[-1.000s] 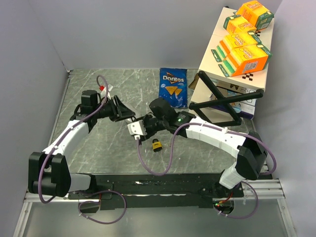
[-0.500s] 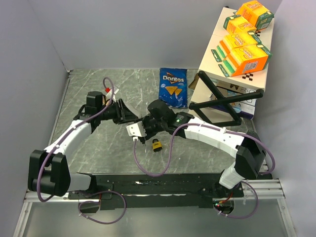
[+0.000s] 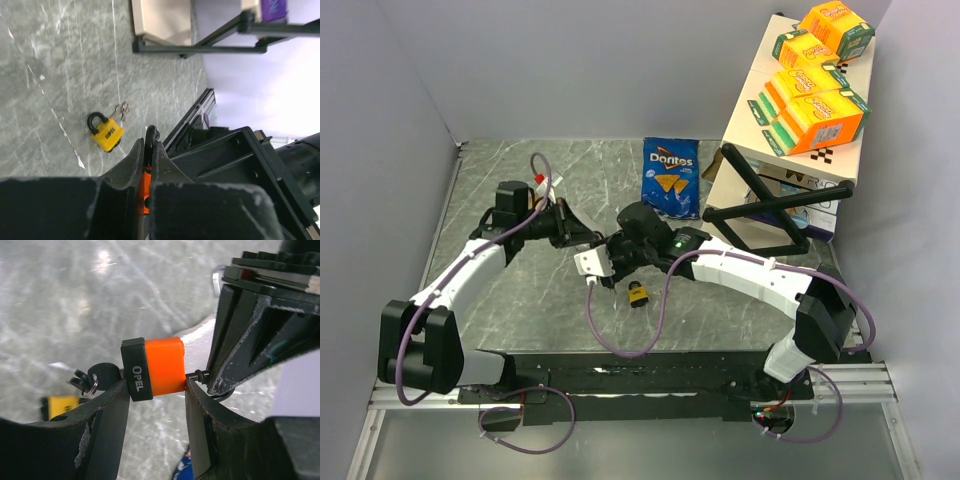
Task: Lock with the key
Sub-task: Pick up the lock from the center of the board.
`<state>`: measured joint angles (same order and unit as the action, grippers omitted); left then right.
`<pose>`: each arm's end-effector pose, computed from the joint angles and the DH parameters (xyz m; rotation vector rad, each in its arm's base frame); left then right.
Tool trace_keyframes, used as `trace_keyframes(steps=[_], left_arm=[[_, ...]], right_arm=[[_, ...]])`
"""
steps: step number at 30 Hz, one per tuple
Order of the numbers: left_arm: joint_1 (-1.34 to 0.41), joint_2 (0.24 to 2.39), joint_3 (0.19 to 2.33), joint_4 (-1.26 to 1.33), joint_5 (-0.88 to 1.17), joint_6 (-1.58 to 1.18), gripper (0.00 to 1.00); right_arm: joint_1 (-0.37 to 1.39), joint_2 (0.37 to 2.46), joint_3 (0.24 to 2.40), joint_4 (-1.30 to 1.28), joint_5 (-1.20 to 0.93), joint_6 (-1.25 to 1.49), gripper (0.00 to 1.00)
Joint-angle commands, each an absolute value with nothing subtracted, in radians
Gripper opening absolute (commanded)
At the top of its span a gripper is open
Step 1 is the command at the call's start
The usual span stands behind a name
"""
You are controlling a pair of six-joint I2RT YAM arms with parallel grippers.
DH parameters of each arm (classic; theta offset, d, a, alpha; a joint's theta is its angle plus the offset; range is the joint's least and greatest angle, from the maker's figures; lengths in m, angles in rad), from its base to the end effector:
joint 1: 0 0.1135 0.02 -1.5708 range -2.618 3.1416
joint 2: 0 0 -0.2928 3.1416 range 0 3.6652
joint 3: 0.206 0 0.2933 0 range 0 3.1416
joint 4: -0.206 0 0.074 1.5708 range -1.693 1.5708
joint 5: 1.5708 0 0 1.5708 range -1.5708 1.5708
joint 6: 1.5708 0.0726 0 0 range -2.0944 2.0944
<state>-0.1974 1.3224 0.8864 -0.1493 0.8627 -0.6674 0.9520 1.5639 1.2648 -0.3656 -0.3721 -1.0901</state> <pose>0.3173 -0.1197 0.2635 0.0165 2.2612 -1.4113 0.2230 0.3586 0.2917 -1.9758 0.9749 0.3383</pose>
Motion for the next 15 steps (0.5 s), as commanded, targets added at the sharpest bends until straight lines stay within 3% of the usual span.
trace_keyframes(steps=[1,3,6,15], left_arm=[[-0.125,1.315,0.963,-0.115,0.914,-0.684,0.01],[-0.095,1.299,0.973,-0.115,0.940,-0.689,0.01],[-0.045,1.267,0.977,-0.117,0.953,-0.699,0.01],[0.034,1.149,0.914,0.110,0.997,-0.893,0.01]], right_arm=[[0.959,1.545,1.286,-0.220,-0.319,-1.039,0.49],[0.951,1.526,1.278,-0.204,-0.281,-1.006,0.82],[0.936,1.485,1.267,-0.218,-0.290,-0.948,1.00],[0.836,1.399,1.330,-0.284,-0.439,-0.586,1.00]])
